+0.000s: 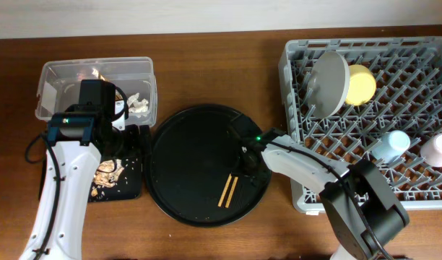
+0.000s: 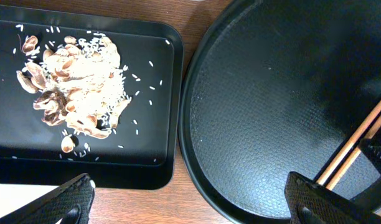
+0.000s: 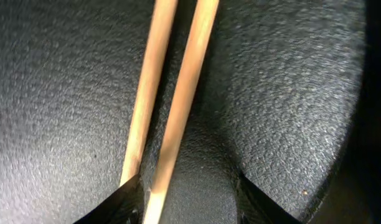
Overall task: Sort waste into correct bins and load items into the dishwasher rack
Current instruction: 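Grasp one wooden chopstick on the black tray with the right gripper, then carry the chopstick to the rack and drop it in with right gripper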
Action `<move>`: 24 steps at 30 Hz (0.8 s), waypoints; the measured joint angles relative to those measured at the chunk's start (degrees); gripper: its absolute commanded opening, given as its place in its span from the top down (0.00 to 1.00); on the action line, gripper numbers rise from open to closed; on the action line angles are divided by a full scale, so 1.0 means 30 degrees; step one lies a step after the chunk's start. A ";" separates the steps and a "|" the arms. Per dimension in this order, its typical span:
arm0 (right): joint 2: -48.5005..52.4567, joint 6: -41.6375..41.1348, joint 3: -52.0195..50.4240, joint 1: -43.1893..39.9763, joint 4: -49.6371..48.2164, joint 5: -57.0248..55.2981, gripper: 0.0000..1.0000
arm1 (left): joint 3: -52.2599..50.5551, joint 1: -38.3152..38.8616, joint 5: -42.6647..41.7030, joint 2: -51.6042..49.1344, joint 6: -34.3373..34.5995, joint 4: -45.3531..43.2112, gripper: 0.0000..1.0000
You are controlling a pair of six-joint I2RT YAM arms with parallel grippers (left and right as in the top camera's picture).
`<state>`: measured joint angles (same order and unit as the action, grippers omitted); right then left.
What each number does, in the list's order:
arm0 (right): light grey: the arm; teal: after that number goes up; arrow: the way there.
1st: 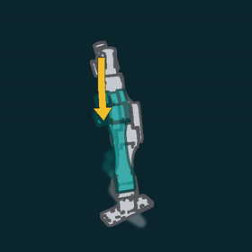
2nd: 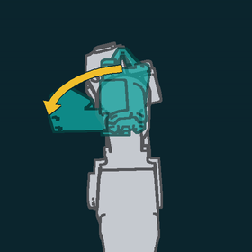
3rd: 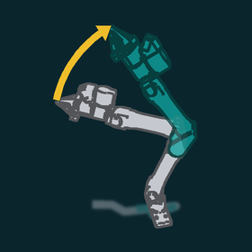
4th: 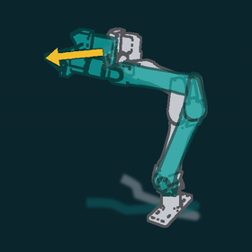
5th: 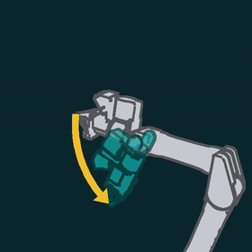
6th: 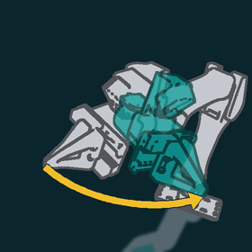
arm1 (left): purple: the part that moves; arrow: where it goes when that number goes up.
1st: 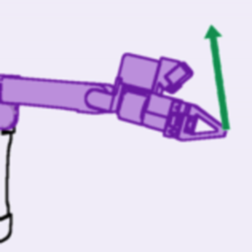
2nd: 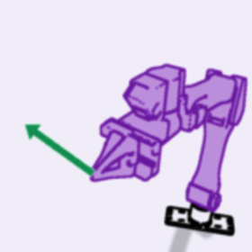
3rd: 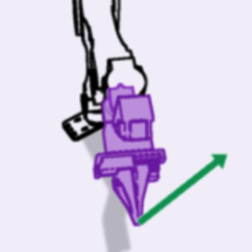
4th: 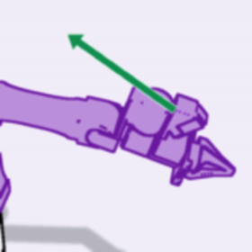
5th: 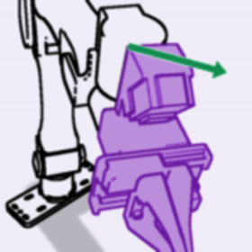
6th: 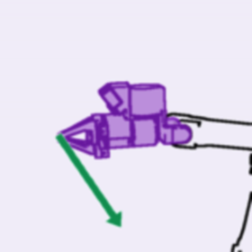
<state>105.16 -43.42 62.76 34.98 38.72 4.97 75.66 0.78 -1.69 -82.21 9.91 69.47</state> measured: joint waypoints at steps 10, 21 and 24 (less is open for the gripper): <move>0.0510 -0.0619 0.0510 0.0022 0.0933 -0.1217 0.72 | 0.0000 0.0000 -0.0080 0.0000 0.0000 0.0007 0.02; 0.0561 -0.1137 0.0546 0.0007 0.1683 -0.1494 0.96 | 0.0000 0.0000 -0.0146 0.0000 0.0000 0.0000 0.02; 0.0597 -0.1231 0.0772 -0.0168 0.2703 -0.1151 0.96 | 0.0000 0.0000 -0.0146 0.0000 0.0000 0.0007 0.02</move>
<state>106.96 -47.11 65.08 34.48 46.83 1.52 75.66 0.78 -2.13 -82.21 9.91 69.49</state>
